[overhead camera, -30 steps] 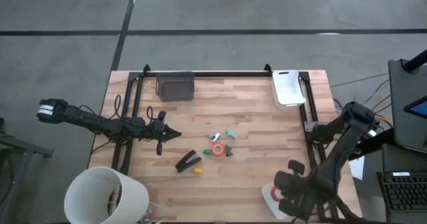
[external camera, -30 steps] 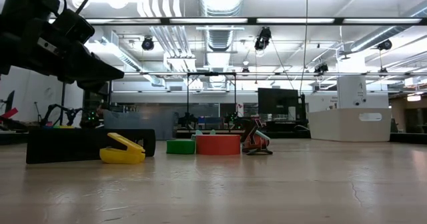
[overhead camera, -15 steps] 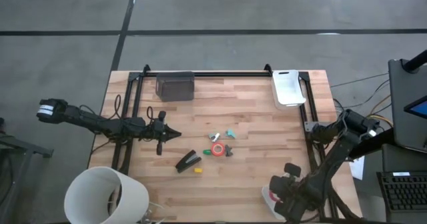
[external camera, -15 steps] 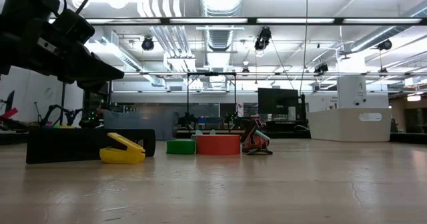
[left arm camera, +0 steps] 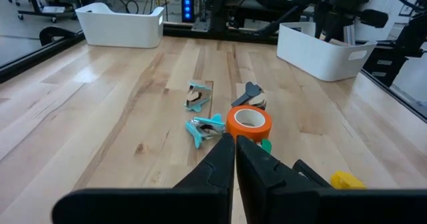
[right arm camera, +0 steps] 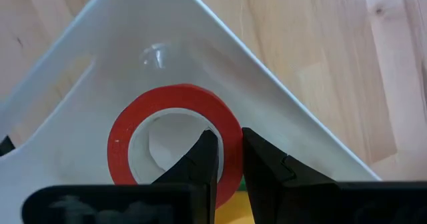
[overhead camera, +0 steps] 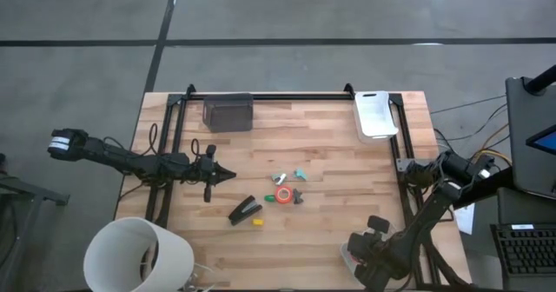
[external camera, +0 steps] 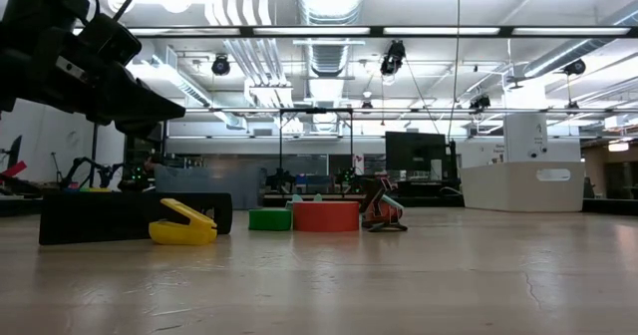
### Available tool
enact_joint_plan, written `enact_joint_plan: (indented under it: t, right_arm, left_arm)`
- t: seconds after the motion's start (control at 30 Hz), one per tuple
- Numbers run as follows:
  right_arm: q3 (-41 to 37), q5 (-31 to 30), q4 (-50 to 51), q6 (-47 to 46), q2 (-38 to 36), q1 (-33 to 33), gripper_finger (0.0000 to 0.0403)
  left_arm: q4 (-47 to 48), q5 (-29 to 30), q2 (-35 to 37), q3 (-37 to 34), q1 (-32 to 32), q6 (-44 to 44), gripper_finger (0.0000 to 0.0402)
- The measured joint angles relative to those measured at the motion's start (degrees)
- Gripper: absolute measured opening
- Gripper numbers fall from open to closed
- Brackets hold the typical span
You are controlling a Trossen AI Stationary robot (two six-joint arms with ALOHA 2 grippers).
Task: Pick and place Stapler, Stapler remover, tape
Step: Put the red tape into the bottom white bin, then put the orange tape into the bottom white bin
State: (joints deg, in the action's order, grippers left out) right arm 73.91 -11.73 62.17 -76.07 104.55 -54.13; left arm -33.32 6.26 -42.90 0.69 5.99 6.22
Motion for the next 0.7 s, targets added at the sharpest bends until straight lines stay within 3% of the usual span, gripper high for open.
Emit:
enact_joint_plan:
  t: [0.37,0.7]
  right_arm:
    - [-0.20,0.00,0.13,-1.32,0.38,0.01,0.0059]
    - [-0.19,0.25,1.47,-1.69,-0.06,0.02,0.0132]
  left_arm:
    - [0.00,0.00,0.01,-0.02,-0.01,0.00,0.0019]
    - [-0.02,0.00,0.01,0.00,0.00,0.00,0.0019]
